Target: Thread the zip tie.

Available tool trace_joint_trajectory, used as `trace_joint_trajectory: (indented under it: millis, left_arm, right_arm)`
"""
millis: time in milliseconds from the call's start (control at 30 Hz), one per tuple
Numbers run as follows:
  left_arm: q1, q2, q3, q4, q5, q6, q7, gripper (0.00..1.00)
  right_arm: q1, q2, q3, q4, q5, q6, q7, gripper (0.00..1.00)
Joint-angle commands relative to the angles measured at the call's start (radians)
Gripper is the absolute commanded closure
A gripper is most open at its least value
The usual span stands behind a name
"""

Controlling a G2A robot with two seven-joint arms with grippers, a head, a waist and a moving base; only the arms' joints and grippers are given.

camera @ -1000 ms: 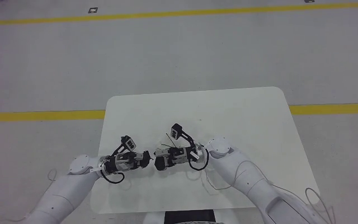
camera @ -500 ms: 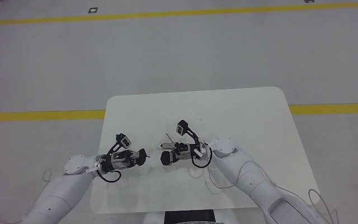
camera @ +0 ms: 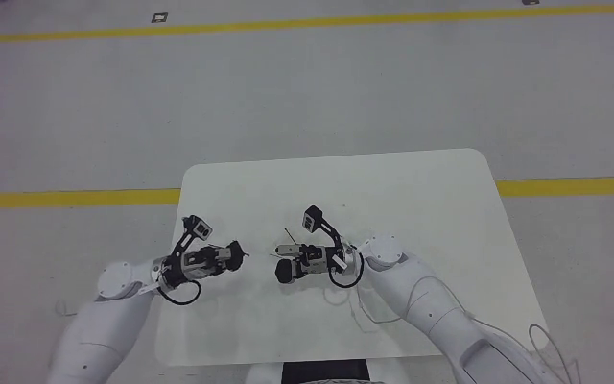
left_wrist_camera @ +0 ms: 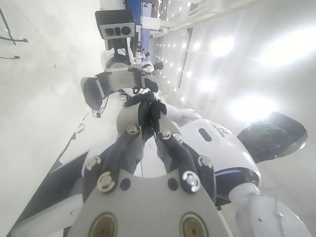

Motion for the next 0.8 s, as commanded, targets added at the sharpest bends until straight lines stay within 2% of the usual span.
trace_joint_trajectory:
  millis: [0, 333, 433, 600, 767]
  left_arm:
    - [0.005, -0.011, -0.004, -0.001, 0.016, 0.000, 0.000, 1.00]
    - [0.005, -0.011, -0.004, -0.001, 0.016, 0.000, 0.000, 1.00]
    - [0.001, -0.013, -0.007, -0.004, 0.046, 0.000, 0.044, 1.00]
    - [0.005, -0.026, -0.064, -0.025, 0.089, 0.000, 0.000, 1.00]
    - [0.031, -0.044, -0.110, -0.083, 0.148, 0.000, 0.000, 1.00]
  right_arm:
    - [0.000, 0.000, 0.000, 0.000, 0.000, 0.000, 0.000, 0.00]
    - [0.000, 0.000, 0.000, 0.000, 0.000, 0.000, 0.000, 0.00]
    - [0.000, 0.000, 0.000, 0.000, 0.000, 0.000, 0.000, 0.00]
    - [0.000, 0.000, 0.000, 0.000, 0.000, 0.000, 0.000, 0.00]
    - [0.000, 0.000, 0.000, 0.000, 0.000, 0.000, 0.000, 0.00]
